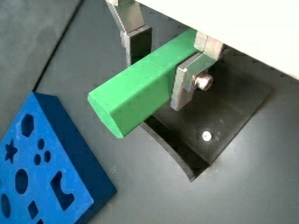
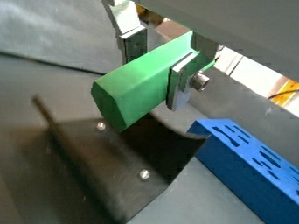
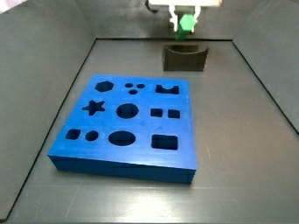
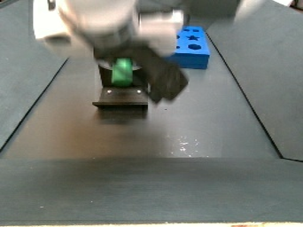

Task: Pick up the hexagon object. Move up. Place the hexagon object on the fixture. Regrasp the hexagon object. Move to above the board. Insert the hexagon object.
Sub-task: Place the hexagon object on the fixture, then regrasp the hexagon object.

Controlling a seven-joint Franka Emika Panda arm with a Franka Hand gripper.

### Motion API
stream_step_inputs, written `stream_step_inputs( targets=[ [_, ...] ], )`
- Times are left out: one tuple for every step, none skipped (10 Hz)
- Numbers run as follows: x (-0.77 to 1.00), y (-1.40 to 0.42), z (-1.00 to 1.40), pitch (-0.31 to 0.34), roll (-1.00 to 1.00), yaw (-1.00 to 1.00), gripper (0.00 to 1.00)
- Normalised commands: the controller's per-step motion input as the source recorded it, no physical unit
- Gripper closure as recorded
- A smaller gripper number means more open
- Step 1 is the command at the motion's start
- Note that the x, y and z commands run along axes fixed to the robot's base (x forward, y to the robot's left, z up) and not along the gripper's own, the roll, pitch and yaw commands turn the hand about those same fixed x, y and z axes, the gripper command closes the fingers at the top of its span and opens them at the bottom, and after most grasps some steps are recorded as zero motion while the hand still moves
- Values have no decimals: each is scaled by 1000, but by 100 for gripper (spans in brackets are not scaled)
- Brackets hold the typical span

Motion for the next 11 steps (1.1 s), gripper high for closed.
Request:
stream_step_inputs(
  targets=[
    [184, 121, -1000, 29, -498, -115, 100],
    [170, 108, -859, 21, -330, -106, 100],
    [132, 78, -643, 14, -224, -98, 100],
    [96, 60, -429, 3, -175, -91, 100],
    [60, 130, -274, -21, -102, -76, 100],
    [60, 130, -274, -21, -102, -76, 100],
    [48, 138, -281, -21, -98, -70, 100],
    [50, 135, -281, -21, -99, -71, 100],
    [0, 0, 0, 0, 0, 0, 0],
    [0, 0, 1000, 69, -70, 43, 0],
    [-5, 3, 1000, 72, -67, 43, 0]
  ],
)
